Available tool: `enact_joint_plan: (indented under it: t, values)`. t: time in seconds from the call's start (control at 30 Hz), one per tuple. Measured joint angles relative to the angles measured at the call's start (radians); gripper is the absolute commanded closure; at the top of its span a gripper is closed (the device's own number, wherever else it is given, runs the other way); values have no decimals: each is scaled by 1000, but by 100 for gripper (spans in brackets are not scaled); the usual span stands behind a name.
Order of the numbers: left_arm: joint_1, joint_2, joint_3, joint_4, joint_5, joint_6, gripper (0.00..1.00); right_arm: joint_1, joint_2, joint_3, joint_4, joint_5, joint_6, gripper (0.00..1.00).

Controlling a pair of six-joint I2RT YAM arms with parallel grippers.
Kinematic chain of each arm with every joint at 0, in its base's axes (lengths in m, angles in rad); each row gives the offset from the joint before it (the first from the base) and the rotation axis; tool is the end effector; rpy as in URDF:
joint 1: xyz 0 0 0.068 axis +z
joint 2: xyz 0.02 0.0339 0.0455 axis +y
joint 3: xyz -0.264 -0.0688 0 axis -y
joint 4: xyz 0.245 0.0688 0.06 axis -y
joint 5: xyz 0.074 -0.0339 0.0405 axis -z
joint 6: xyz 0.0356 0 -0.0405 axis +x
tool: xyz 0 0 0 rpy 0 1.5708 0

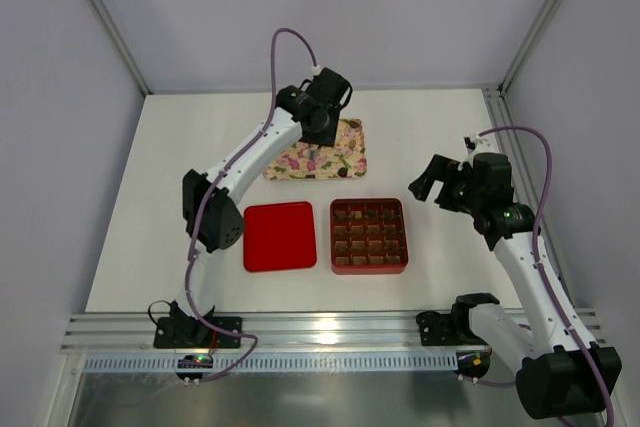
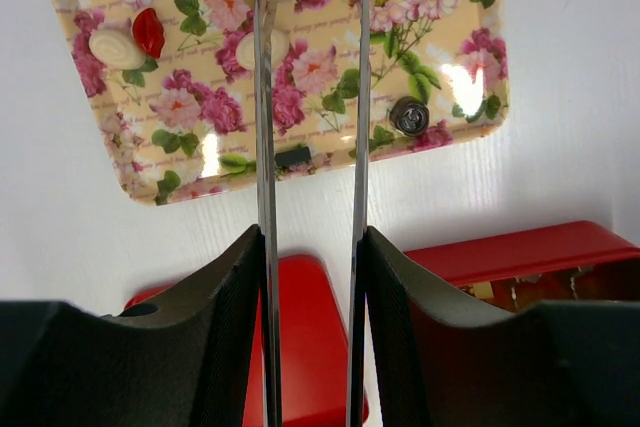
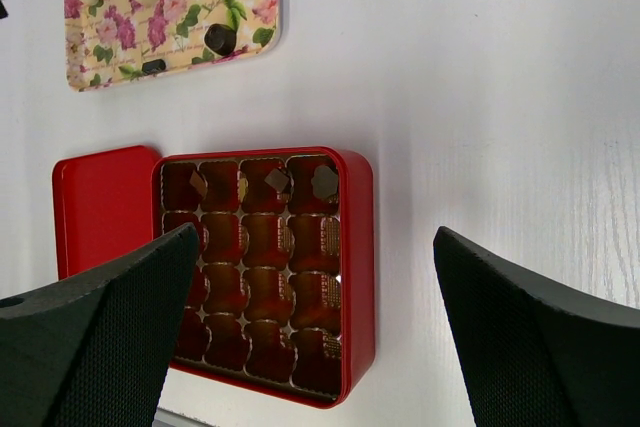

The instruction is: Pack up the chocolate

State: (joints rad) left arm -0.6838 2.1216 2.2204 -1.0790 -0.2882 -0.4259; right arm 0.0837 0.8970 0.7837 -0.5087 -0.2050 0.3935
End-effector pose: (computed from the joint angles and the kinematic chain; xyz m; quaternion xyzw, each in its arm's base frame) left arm 0.3601 -0.2804 0.3325 0.0803 0.9443 -0.0350 0.3172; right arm 0.1927 0.0234 0.2883 0.0903 0.8815 0.1958 0.4200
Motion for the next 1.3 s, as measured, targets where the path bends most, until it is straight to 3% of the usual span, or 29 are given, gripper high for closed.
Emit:
enact_joint_plan:
  t: [0.67,1.3]
  values:
    - [20,128,15,6,-10,14,58,0,-1,0,0,-4,-4,0]
    - [32,143,16,10,-6,16,62,0,-1,0,0,-5,-4,0]
